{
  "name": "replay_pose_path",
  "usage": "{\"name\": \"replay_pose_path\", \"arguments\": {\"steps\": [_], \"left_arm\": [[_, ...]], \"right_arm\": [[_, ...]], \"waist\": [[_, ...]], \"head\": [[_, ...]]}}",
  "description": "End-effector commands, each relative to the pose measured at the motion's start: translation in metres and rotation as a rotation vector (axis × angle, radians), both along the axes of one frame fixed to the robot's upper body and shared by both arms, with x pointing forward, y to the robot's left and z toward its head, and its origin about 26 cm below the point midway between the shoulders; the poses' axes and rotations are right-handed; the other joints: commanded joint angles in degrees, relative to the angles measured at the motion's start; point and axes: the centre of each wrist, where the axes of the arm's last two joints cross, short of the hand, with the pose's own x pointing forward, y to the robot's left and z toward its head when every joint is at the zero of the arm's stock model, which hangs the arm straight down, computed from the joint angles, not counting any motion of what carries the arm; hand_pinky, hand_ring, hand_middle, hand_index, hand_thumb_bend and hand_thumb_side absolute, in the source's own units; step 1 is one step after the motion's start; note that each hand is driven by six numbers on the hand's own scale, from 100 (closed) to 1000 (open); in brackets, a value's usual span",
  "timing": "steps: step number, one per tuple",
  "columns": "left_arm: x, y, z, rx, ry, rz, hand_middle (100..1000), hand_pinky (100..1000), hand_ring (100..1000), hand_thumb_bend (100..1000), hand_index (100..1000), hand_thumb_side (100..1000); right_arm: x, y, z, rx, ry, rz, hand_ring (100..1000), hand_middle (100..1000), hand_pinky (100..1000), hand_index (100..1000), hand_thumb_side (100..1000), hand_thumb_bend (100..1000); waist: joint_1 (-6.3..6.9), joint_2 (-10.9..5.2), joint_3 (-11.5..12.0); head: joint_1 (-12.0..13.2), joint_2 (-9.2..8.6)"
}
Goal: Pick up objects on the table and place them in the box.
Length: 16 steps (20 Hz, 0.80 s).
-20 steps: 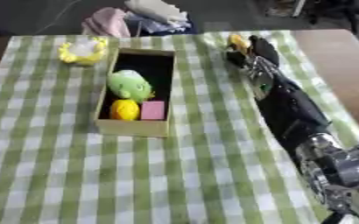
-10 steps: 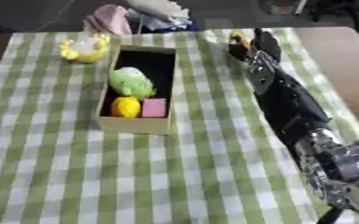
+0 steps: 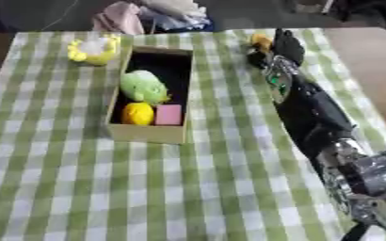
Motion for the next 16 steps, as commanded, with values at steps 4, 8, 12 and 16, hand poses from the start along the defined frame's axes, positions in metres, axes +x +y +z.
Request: {"name": "replay_pose_path", "arguments": {"steps": [4, 8, 12, 16], "left_arm": [[-0.0008, -0.0001, 0.0093, 0.013, -0.033, -0.014, 756, 780, 732, 100, 888, 656], [-0.0009, 0.0001, 0.0092, 0.012, -0.033, -0.013, 755, 780, 732, 100, 888, 656], [-0.0009, 0.0003, 0.0092, 0.012, -0.033, -0.013, 755, 780, 733, 100, 887, 656], [-0.0009, 0.0006, 0.0092, 0.012, -0.033, -0.012, 755, 781, 732, 100, 887, 656]], "right_arm": [[0.0007, -0.0065, 0.0116, -0.004, 0.022, 0.015, 864, 898, 820, 980, 663, 100], [0.0007, -0.0057, 0.0098, 0.014, 0.053, 0.044, 865, 896, 824, 978, 708, 100], [0.0002, -0.0069, 0.0076, 0.047, 0.106, 0.090, 868, 896, 825, 974, 793, 100], [-0.0004, -0.0098, 0.0077, 0.087, 0.166, 0.135, 866, 892, 821, 969, 867, 100]], "waist": [[0.04, 0.03, 0.14], [-0.02, -0.01, 0.21], [-0.09, -0.10, 0.23], [-0.15, -0.22, 0.16]], "head": [[-0.27, -0.50], [-0.19, -0.48], [-0.10, -0.44], [-0.05, -0.39]]}}
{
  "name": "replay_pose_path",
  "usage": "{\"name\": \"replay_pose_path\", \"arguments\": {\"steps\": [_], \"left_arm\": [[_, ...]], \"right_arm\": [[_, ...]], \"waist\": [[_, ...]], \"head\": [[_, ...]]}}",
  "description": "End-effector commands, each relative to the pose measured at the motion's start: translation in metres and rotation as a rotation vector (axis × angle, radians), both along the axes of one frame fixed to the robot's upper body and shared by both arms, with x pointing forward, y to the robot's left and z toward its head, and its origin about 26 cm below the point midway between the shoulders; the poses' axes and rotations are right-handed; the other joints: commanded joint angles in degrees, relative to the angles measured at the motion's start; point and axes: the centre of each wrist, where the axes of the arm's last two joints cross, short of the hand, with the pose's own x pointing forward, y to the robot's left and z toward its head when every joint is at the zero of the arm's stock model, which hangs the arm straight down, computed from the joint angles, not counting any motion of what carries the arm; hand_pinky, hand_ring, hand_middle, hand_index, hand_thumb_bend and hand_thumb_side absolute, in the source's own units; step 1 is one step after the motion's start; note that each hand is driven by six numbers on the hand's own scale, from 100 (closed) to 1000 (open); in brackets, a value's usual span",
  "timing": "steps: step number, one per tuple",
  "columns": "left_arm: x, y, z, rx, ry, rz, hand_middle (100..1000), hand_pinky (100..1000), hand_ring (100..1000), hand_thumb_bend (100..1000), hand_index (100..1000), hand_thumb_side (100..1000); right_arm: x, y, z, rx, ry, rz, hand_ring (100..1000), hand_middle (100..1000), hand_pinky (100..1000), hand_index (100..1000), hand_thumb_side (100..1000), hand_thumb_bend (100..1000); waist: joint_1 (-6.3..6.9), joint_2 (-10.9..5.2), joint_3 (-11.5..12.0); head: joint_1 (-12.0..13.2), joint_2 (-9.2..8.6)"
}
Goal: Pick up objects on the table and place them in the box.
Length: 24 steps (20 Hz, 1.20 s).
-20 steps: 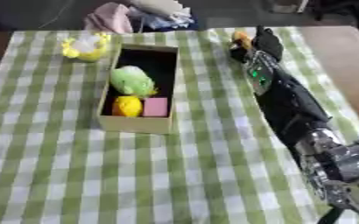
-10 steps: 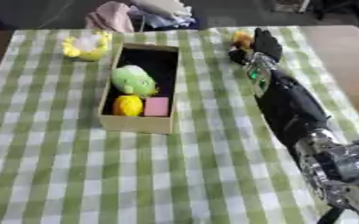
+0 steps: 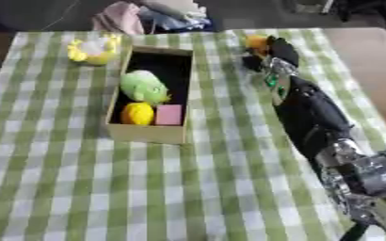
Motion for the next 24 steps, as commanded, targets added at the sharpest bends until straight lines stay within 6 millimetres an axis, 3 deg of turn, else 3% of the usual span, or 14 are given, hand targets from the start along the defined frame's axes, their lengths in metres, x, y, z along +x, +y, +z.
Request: {"name": "replay_pose_path", "arguments": {"steps": [1, 5, 7, 12, 15, 16, 17, 24], "left_arm": [[-0.0012, 0.0009, 0.0088, 0.010, -0.031, -0.008, 755, 781, 731, 100, 887, 656], [-0.0013, 0.0011, 0.0086, 0.010, -0.029, -0.007, 755, 781, 730, 100, 887, 657], [-0.0013, 0.0012, 0.0085, 0.010, -0.029, -0.007, 755, 781, 729, 100, 887, 657], [-0.0014, 0.0015, 0.0083, 0.009, -0.029, -0.007, 755, 781, 729, 100, 887, 657], [-0.0014, 0.0017, 0.0084, 0.009, -0.029, -0.007, 755, 781, 728, 100, 887, 657], [-0.0014, 0.0017, 0.0084, 0.009, -0.029, -0.007, 755, 781, 728, 100, 887, 657], [-0.0015, 0.0017, 0.0083, 0.009, -0.029, -0.006, 755, 781, 728, 100, 887, 658], [-0.0014, 0.0020, 0.0084, 0.008, -0.029, -0.005, 755, 781, 728, 100, 888, 660]], "right_arm": [[0.0000, -0.0096, 0.0124, 0.023, 0.018, 0.016, 865, 889, 821, 966, 868, 100], [-0.0007, -0.0120, 0.0119, 0.041, 0.055, 0.033, 860, 873, 819, 958, 877, 100], [-0.0012, -0.0130, 0.0109, 0.045, 0.077, 0.042, 854, 866, 815, 954, 841, 100], [-0.0016, -0.0143, 0.0101, 0.024, 0.113, 0.054, 816, 814, 783, 921, 553, 100], [-0.0014, -0.0142, 0.0127, 0.001, 0.095, 0.047, 761, 700, 743, 833, 308, 100], [-0.0013, -0.0141, 0.0132, -0.007, 0.087, 0.043, 759, 694, 742, 828, 295, 100], [-0.0013, -0.0141, 0.0135, -0.015, 0.080, 0.040, 740, 644, 730, 783, 204, 100], [-0.0015, -0.0148, 0.0158, -0.078, 0.003, 0.004, 622, 459, 654, 594, 188, 100]], "waist": [[-0.14, -0.25, -0.02], [-0.15, -0.35, -0.10], [-0.13, -0.40, -0.13], [-0.09, -0.52, -0.20], [-0.08, -0.61, -0.24], [-0.08, -0.62, -0.24], [-0.09, -0.64, -0.25], [-0.14, -0.76, -0.24]], "head": [[0.09, -0.35], [0.08, -0.30], [0.06, -0.24], [-0.04, -0.09], [-0.11, -0.05], [-0.14, -0.07], [-0.15, -0.09], [-0.20, -0.11]]}}
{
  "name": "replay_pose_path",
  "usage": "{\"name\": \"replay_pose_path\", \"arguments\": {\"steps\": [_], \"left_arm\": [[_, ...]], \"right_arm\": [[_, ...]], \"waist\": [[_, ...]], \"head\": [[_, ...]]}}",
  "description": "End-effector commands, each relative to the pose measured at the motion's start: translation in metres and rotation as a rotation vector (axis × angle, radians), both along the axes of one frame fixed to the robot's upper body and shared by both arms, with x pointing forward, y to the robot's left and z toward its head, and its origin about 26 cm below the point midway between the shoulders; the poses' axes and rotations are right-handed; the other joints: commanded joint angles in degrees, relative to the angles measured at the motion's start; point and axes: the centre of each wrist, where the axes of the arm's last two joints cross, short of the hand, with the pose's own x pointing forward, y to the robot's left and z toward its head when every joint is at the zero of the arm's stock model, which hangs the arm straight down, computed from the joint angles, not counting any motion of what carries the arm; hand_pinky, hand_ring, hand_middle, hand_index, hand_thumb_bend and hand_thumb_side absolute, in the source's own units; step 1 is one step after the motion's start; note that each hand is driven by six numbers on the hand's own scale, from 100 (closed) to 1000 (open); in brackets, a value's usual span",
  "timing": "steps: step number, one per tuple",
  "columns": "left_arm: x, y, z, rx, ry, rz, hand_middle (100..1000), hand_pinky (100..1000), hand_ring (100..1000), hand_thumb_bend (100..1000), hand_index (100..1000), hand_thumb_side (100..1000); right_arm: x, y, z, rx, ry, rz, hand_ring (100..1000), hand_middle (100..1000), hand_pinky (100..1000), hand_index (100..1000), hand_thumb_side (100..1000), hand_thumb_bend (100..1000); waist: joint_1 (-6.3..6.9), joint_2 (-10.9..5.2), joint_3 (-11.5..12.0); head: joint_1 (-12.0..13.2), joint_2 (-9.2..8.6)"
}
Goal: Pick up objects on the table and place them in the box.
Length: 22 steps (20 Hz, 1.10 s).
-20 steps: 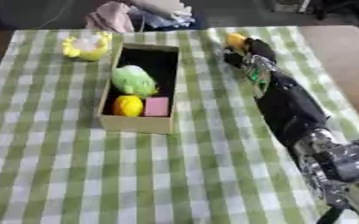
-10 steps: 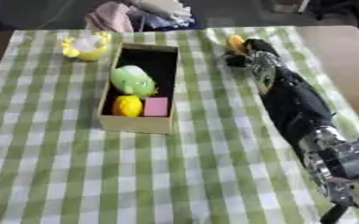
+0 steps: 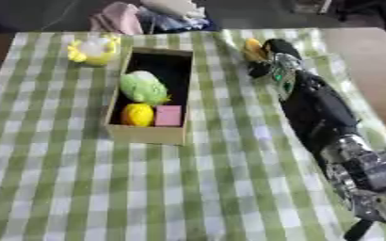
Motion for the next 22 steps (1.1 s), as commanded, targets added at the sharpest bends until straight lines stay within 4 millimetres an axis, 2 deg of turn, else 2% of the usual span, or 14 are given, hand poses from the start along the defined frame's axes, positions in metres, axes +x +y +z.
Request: {"name": "replay_pose_path", "arguments": {"steps": [1, 9, 16, 22], "left_arm": [[-0.001, 0.002, 0.008, 0.008, -0.029, -0.004, 755, 782, 728, 100, 888, 661], [-0.001, 0.003, 0.009, 0.008, -0.030, 0.000, 755, 782, 727, 100, 888, 664], [-0.002, 0.005, 0.008, 0.008, -0.027, 0.010, 754, 782, 727, 100, 888, 665], [-0.002, 0.006, 0.008, 0.010, -0.025, 0.017, 754, 783, 728, 100, 888, 663]], "right_arm": [[0.000, -0.005, 0.007, -0.039, -0.054, -0.029, 602, 429, 638, 560, 182, 100], [0.000, -0.006, 0.019, -0.123, -0.232, -0.067, 512, 301, 551, 425, 136, 100], [0.002, 0.001, 0.045, -0.172, -0.335, -0.005, 506, 284, 542, 408, 114, 100], [0.003, 0.021, 0.079, -0.180, -0.413, 0.141, 507, 284, 540, 409, 100, 100]], "waist": [[-0.15, -0.79, -0.05], [-0.38, -1.15, -0.30], [-0.67, -1.66, -0.92], [-0.81, -2.04, -1.47]], "head": [[-0.10, -0.12], [0.02, -0.10], [0.29, -0.07], [0.32, -0.23]]}}
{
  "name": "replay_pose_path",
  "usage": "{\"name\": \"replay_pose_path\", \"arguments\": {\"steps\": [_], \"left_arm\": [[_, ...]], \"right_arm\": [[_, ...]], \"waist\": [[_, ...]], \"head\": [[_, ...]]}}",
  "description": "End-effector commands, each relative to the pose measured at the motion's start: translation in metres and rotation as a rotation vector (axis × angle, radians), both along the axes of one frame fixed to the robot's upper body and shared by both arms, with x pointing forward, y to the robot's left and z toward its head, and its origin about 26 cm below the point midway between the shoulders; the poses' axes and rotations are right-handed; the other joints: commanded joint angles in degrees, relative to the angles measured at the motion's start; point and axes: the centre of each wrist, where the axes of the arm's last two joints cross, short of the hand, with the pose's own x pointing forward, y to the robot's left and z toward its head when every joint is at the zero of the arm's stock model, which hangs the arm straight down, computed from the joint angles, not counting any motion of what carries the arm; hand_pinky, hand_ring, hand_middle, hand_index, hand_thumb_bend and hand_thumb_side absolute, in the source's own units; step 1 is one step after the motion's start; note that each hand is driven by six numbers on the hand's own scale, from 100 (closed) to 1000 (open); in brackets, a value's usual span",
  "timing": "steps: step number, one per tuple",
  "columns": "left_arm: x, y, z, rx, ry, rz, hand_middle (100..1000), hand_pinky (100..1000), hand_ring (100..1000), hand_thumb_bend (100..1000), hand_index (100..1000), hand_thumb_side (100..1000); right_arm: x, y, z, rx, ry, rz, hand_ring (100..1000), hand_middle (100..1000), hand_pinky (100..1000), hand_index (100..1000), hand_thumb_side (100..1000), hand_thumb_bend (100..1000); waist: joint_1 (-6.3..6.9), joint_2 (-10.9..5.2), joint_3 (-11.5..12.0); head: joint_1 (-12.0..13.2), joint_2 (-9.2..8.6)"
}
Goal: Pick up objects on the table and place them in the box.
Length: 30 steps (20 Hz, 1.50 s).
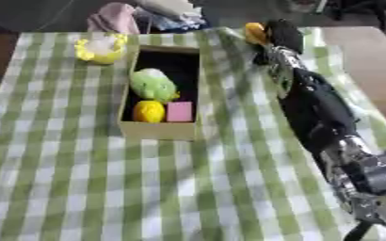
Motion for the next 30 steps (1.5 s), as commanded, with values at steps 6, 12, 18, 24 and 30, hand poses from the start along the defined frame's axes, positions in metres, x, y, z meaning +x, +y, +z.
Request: {"name": "replay_pose_path", "arguments": {"steps": [6, 12, 18, 24, 30], "left_arm": [[-0.002, 0.004, 0.008, 0.015, -0.026, 0.006, 754, 783, 728, 100, 888, 665], [-0.002, 0.005, 0.007, 0.014, -0.023, 0.008, 754, 782, 728, 100, 888, 665], [-0.003, 0.004, 0.007, 0.014, -0.020, 0.005, 754, 783, 728, 100, 887, 666], [-0.003, 0.003, 0.006, 0.013, -0.018, -0.001, 754, 783, 729, 100, 886, 665], [-0.002, 0.000, 0.006, 0.011, -0.015, -0.023, 753, 783, 729, 100, 883, 666]], "right_arm": [[-0.003, 0.022, 0.058, -0.073, -0.099, 0.175, 509, 286, 542, 412, 100, 100], [-0.008, 0.045, 0.068, -0.090, -0.093, 0.339, 512, 289, 549, 414, 103, 100], [-0.017, 0.084, 0.083, -0.114, -0.085, 0.549, 511, 290, 548, 416, 115, 100], [-0.023, 0.128, 0.087, -0.115, -0.022, 0.734, 517, 299, 556, 426, 139, 100], [-0.019, 0.174, 0.071, -0.143, 0.097, 0.848, 536, 317, 580, 442, 164, 100]], "waist": [[-0.68, -2.15, -0.12], [-0.73, -2.26, -0.28], [-0.60, -2.31, -0.35], [-0.50, -2.47, -0.11], [-0.33, -2.40, 0.94]], "head": [[-0.21, -0.53], [-0.27, -0.58], [-0.59, -0.56], [-1.13, -0.57], [-2.39, -0.69]]}}
